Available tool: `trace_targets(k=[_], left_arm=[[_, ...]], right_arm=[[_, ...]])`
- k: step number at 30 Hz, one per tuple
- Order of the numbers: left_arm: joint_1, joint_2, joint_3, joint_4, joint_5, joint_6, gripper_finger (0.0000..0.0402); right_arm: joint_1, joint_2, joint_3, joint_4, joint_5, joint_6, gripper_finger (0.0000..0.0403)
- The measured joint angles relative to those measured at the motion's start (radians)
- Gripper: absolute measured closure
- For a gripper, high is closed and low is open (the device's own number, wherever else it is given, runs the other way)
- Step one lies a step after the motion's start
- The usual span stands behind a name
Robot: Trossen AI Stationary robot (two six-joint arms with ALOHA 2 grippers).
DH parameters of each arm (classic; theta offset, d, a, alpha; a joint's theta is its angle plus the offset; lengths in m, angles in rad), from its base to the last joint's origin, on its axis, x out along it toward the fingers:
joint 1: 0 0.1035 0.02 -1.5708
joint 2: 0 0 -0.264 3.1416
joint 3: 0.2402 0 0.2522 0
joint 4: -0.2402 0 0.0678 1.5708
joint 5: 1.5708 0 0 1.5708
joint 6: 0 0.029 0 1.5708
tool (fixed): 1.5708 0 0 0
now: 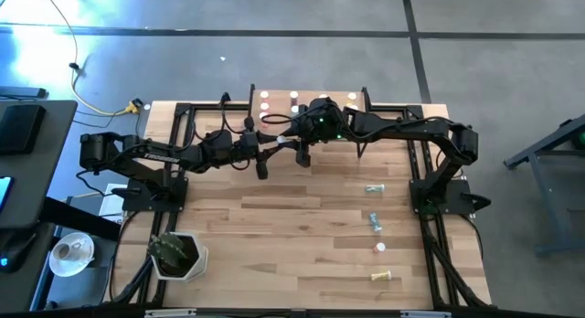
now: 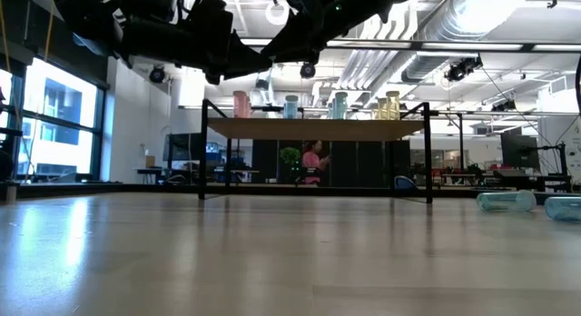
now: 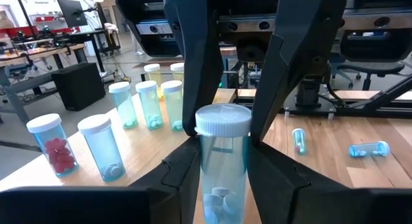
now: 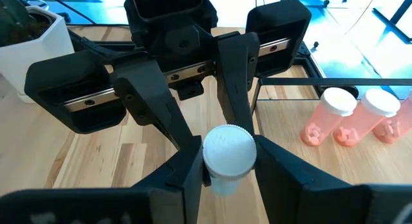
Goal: Pick and place medicine bottles onto shelf by color
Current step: Put the blue pill bottle on the shelf aligned with the other blue pill bottles
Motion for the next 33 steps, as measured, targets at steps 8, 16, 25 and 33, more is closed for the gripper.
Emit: trace_targets(k=[8, 16, 25, 33], left_arm=[[0.0, 0.0, 0.001, -0.021, -0.003, 0.0, 0.0238], [0.0, 0.0, 0.001, -0.023, -0.031, 0.0, 0.0201], [-0.001, 0.0, 0.001, -0.026, -0.073, -0.009, 0.0201], [0.0, -0.001, 0.001, -0.024, -0.086, 0.0, 0.0201]], right_arm=[[0.0, 0.0, -0.002, -0.008, 0.001, 0.0, 0.0291], [0.0, 0.0, -0.002, -0.004, 0.001, 0.0, 0.0291], [-0.002, -0.019, -0.002, -0.026, 0.021, -0.002, 0.0291], [-0.027, -0.077, -0.002, -0.068, 0.066, -0.003, 0.0291]])
